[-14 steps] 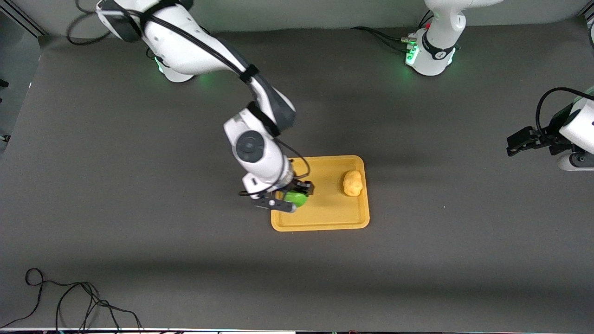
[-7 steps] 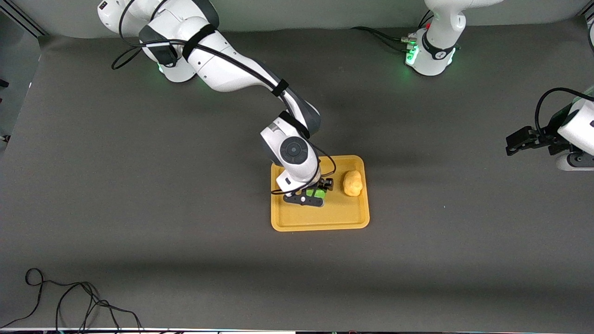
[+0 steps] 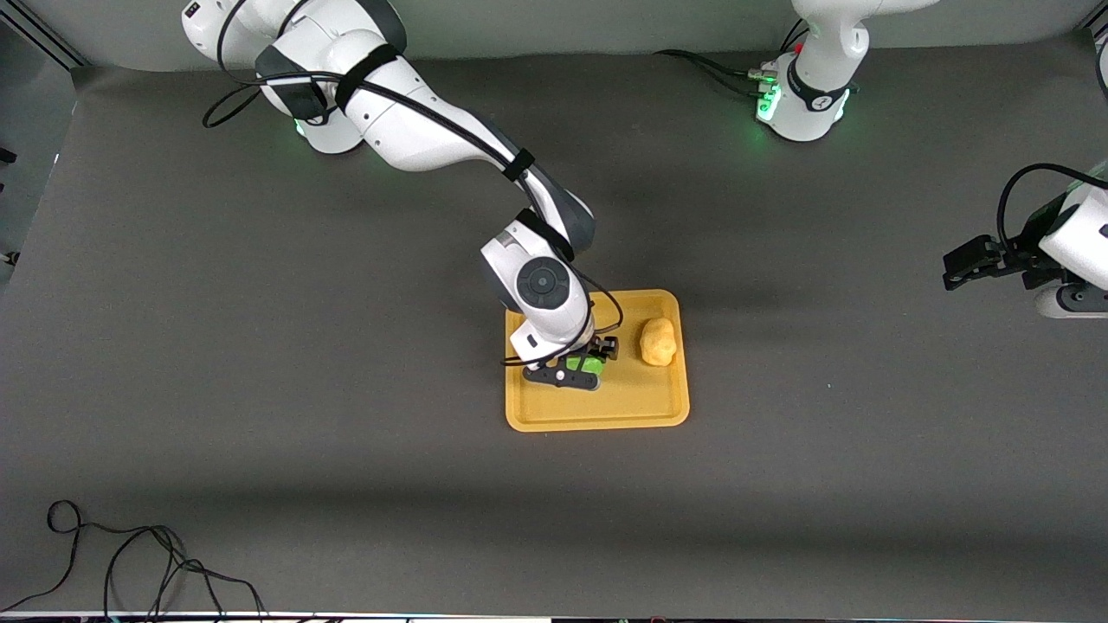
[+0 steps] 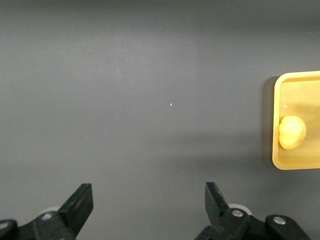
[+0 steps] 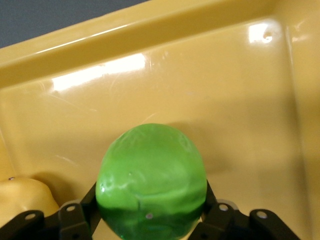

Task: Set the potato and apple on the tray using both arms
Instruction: 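Carry the apple with the right gripper onto the tray beside the potato, then open the right gripper and draw it back from the tray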

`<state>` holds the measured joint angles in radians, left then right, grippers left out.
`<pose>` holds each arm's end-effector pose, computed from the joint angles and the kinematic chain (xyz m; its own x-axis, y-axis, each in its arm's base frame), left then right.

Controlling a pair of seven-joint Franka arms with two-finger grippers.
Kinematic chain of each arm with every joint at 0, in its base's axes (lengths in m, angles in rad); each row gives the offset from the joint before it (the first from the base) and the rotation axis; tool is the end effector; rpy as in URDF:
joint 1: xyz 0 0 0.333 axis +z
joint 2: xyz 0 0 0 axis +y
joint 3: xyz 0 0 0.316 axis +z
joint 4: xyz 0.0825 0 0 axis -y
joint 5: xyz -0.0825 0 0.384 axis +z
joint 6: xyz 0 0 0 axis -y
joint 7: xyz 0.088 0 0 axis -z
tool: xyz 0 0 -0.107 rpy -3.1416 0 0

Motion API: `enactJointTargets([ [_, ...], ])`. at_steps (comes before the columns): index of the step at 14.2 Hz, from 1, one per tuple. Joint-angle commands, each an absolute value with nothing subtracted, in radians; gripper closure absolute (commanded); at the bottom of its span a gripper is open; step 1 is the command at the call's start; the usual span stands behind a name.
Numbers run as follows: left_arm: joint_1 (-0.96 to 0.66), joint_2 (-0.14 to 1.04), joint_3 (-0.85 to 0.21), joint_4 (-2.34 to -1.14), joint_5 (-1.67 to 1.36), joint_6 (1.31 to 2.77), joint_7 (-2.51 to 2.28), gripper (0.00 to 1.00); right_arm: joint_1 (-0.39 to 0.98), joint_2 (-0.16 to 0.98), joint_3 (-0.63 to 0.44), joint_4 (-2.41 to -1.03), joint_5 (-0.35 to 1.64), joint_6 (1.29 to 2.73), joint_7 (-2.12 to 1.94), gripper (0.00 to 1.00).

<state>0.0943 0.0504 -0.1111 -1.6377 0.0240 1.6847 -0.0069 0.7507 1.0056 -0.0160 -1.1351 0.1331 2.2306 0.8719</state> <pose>0.5769 -0.0060 0.5743 0.9999 -0.0125 -0.0030 -0.0126 -0.9998 -0.0183 0.5706 0.5263 0.1964 0.9789 -0.2033 -0.0197 -0.2041 -0.9704 -0.1294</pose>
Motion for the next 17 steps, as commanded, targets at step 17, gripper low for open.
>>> enactJointTargets([
  [17,0.094,0.015,-0.123,-1.655,0.04,1.671,0.003,0.0,0.545,0.47,-0.021,-1.504,0.126,2.103,0.636,0.0],
])
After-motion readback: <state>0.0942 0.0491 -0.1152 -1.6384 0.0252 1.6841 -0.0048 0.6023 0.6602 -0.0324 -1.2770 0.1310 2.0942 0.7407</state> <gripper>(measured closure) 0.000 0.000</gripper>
